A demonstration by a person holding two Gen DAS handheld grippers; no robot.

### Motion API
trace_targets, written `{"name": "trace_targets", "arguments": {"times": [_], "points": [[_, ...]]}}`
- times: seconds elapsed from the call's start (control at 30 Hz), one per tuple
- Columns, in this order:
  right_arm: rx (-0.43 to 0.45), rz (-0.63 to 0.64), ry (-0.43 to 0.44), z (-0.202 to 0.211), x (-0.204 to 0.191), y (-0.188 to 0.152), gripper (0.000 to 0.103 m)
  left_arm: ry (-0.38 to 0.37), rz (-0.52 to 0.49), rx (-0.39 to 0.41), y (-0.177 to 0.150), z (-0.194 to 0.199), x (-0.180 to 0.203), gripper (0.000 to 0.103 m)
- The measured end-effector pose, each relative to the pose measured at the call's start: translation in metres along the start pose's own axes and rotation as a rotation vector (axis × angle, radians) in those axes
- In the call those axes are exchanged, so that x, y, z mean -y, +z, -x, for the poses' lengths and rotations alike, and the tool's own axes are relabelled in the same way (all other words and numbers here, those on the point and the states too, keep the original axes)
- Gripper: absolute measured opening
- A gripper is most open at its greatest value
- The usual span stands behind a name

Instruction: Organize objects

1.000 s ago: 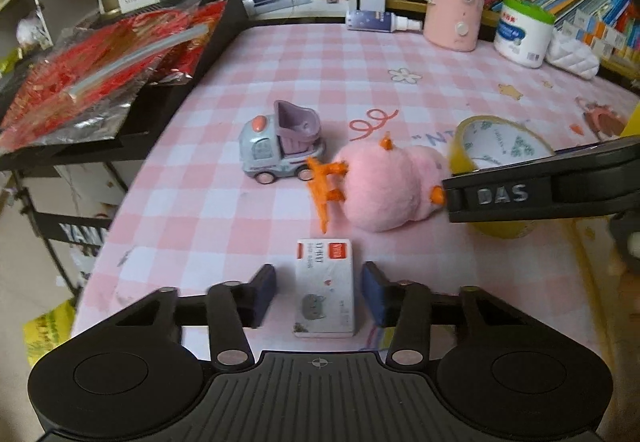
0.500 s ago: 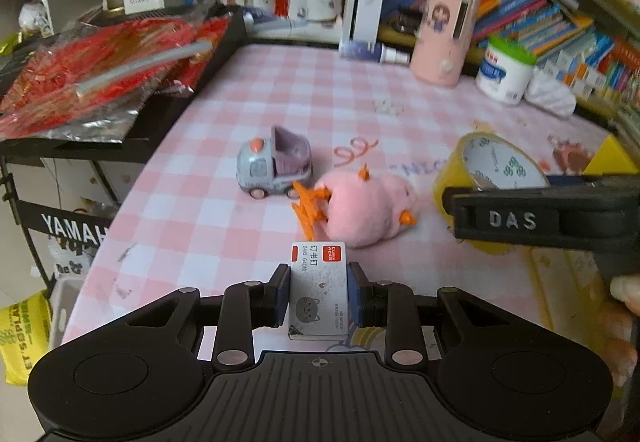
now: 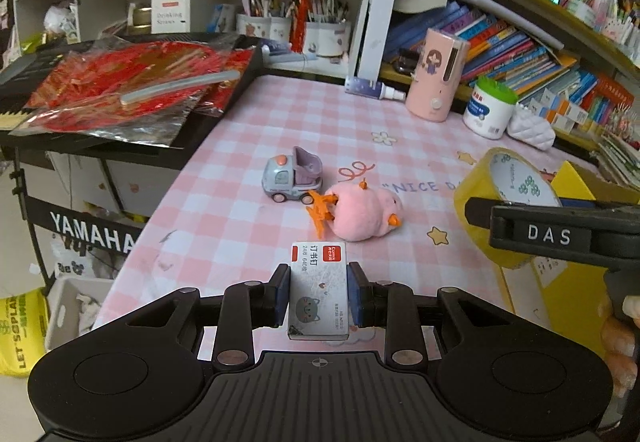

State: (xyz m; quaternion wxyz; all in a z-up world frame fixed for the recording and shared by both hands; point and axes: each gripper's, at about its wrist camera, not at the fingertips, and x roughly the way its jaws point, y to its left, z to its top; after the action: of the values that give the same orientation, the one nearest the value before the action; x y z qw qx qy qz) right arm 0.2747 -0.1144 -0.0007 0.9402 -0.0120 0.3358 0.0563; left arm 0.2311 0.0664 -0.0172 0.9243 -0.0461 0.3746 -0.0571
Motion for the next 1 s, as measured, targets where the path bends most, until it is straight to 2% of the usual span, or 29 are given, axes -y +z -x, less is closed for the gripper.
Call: {"name": "trace_targets", "arguments": {"times": [0.47, 0.8, 1.0], "points": [[-0.002, 0.012, 0.011, 0.045, -0.020, -0.030, 0.088, -0.025, -0.003, 0.038, -0.027, 0.043, -0.007, 0.028], [0.051, -0.002, -0.022, 0.088, -0.033, -0.054, 0.088, -0.053, -0.014, 0.063, -0.056, 0.078, -0.015, 0.028], [0.030, -0.010, -0.021, 0.110, -0.045, -0.075, 0.088, -0.063, -0.017, 0.061, -0.077, 0.100, -0.021, 0.028]]}}
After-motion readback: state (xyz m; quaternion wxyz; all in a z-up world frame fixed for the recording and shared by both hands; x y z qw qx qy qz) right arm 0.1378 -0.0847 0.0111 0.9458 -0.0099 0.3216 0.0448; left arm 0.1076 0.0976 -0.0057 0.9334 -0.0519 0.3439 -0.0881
